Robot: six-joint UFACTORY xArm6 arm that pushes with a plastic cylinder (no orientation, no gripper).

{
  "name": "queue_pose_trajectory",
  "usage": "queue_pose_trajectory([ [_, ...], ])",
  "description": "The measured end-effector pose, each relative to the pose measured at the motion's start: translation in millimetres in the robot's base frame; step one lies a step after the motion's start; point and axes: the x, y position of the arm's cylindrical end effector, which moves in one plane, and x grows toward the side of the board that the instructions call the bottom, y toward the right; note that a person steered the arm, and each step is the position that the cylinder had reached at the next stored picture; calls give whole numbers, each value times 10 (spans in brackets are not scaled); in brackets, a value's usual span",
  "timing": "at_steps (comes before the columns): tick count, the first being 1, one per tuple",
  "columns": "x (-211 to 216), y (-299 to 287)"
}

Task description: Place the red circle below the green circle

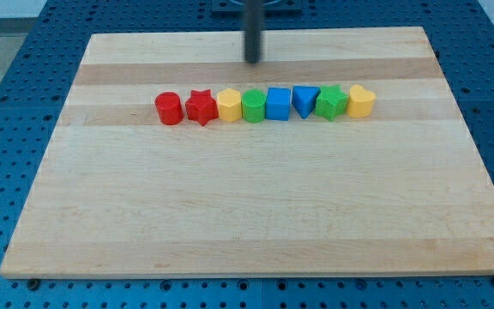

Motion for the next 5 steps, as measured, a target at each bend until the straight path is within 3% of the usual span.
queue_pose_trajectory([
  [1,156,-948],
  [2,533,-1247],
  [5,1193,-817],
])
